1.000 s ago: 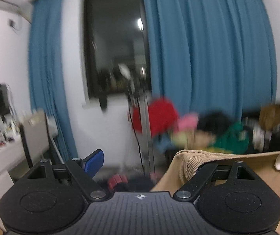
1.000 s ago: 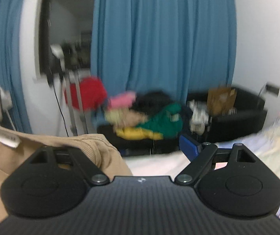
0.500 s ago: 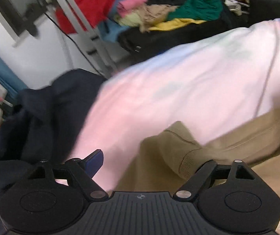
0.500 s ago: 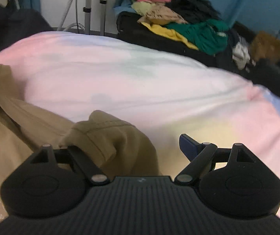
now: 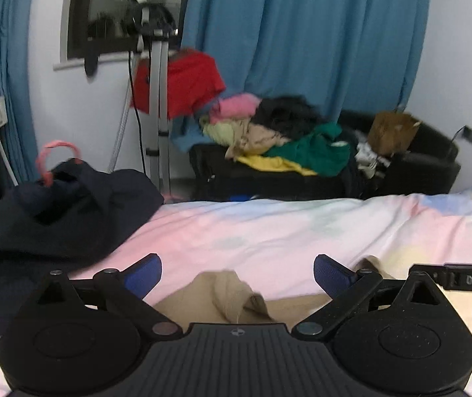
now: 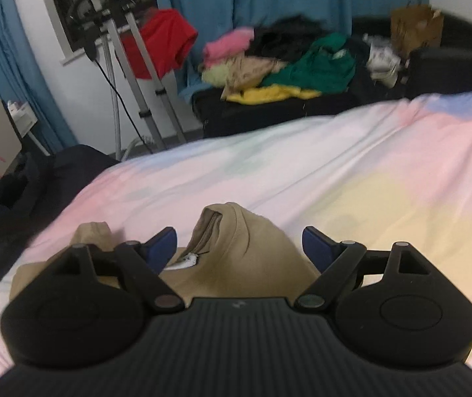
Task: Fold clothes
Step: 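Lay the T-shirt flat on the bed and open both tools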
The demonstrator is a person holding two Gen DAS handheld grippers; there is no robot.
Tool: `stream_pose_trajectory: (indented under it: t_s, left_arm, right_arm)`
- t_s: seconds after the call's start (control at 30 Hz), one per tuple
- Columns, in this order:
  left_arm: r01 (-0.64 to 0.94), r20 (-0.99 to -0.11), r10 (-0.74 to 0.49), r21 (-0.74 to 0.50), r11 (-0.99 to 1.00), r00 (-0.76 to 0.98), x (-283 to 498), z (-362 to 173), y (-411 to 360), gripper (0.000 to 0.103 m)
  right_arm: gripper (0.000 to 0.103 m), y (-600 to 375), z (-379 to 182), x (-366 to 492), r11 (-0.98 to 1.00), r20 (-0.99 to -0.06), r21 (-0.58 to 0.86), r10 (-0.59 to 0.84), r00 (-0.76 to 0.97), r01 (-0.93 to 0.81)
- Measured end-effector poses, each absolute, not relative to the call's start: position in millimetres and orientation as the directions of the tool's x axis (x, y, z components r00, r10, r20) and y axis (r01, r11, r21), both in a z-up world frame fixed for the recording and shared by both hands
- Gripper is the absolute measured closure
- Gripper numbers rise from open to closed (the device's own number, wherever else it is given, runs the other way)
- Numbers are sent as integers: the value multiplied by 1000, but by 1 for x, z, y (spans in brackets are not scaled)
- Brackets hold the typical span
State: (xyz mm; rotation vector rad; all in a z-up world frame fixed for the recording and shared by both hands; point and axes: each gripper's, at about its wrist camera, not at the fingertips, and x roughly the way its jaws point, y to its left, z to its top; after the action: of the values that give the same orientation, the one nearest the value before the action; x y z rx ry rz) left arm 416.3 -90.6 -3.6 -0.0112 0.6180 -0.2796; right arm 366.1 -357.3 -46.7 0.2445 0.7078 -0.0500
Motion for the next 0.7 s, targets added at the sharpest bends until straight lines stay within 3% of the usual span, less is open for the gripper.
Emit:
stream_pose_trajectory:
  t_s: [0.17, 0.47, 0.6, 0.7]
  left_arm:
    - [213, -502, -244, -119, 970, 830, 322, 5, -71, 3]
    - [184, -490, -279, -234, 955, 826, 192, -30, -40, 11]
    - [145, -491, -267, -272, 951, 830, 154, -57, -17, 13]
    - [2, -536, -176, -308, 951, 826, 146, -78, 5, 14]
  right_arm:
    - [19, -336, -35, 299, 986, -554, 139, 3, 832, 89]
    - [19, -297, -36, 134, 966, -359, 257, 70, 931, 27]
    - [19, -290, -47, 86, 958, -324, 285, 74, 943, 23]
    - [19, -293, -55, 70, 931, -350, 364, 98, 932, 39]
